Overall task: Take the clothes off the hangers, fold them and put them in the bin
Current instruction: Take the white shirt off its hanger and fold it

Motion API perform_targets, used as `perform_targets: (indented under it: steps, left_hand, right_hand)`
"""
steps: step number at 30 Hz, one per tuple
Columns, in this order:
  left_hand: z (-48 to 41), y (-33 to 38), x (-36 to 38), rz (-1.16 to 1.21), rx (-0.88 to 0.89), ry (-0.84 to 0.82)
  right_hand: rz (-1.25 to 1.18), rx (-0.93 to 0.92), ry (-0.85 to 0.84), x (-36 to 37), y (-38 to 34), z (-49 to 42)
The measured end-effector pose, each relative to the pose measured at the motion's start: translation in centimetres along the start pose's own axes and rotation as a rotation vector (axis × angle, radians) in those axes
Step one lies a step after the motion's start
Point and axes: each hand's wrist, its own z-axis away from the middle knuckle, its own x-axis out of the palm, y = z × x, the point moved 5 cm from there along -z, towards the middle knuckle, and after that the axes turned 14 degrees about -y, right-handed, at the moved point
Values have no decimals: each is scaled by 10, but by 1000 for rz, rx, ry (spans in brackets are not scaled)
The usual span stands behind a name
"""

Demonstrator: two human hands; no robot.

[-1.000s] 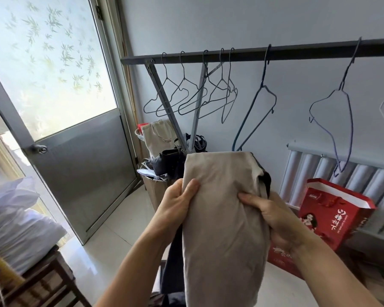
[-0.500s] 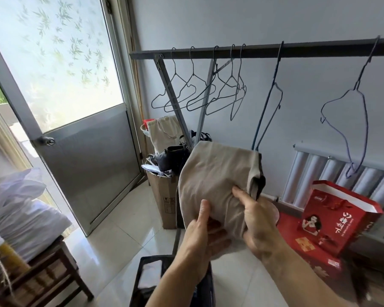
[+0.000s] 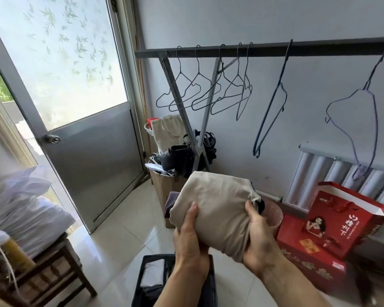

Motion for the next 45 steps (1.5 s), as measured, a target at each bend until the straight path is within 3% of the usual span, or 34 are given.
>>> perform_targets:
  steps: [4,7,9,13,17,20,25,29,35,39,45]
  left_hand:
    - [2,0,-1,66,1,-38]
    - [3,-1,-2,147,-14,-62]
    - [4,1,-4,178,11,-56]
    - [4,6,-4,213,37,-130]
    - [-6,9,-18,140,-51,-199]
    - [-16,17,-39,65,-85,-251]
    - [-36,58,-65,-63,-126,-391]
    - [-61,110,-82,-367,-155,-473]
    - [-99,162,-103,-725,20,-181]
    - [-111,168,-123,-687,84,-112]
    - [-139,173,-154,-621,94,14]
  right_hand:
    - [277,-146,197,-22,-2,-9]
    - [402,-144,284,-35,-2,-16]
    - [431,-63,278,-39,1,-22]
    - [253,263,70,-29,22,-27]
    - [4,117,20,-25,20,-41]
    - [78,-15,74,-25,14,-53]
    - [229,-103,27,-1,21,-73]
    - [284,-131,10,22,32,-92]
    - [340,-120,-142,62,54,-122]
    - [636,-184,44,74,69,-149]
    - [663,-298,111,84,95,-187]
